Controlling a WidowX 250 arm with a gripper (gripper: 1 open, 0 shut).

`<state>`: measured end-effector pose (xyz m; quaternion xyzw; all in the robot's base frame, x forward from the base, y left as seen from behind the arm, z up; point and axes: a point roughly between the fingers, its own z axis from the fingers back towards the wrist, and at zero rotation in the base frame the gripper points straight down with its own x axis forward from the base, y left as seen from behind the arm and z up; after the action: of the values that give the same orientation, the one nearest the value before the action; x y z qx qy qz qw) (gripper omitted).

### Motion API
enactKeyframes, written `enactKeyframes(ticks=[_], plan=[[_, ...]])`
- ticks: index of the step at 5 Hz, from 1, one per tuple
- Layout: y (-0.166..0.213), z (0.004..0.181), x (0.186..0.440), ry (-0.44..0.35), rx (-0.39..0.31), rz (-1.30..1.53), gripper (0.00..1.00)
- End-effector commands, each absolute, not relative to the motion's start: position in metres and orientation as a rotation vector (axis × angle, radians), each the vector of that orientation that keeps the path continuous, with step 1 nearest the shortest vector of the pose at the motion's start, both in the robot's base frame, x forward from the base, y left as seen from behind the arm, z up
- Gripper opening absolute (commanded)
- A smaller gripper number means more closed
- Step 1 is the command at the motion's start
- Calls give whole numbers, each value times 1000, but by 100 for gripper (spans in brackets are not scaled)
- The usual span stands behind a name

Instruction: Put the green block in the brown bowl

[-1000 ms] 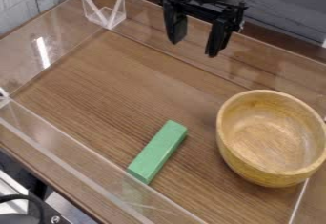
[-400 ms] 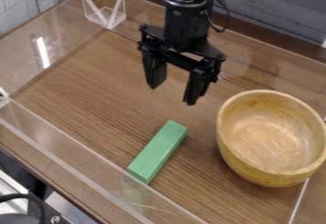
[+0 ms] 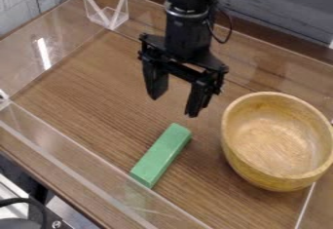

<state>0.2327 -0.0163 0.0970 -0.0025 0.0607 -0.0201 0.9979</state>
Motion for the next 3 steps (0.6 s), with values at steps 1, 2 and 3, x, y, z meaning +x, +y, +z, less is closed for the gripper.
enactKeyframes(ticks=[1,2,3], plan=[[-18,102,233,87,-4,-50,100],[-19,98,230,96,-4,-54,100],[-20,95,227,103,-4,-58,100]])
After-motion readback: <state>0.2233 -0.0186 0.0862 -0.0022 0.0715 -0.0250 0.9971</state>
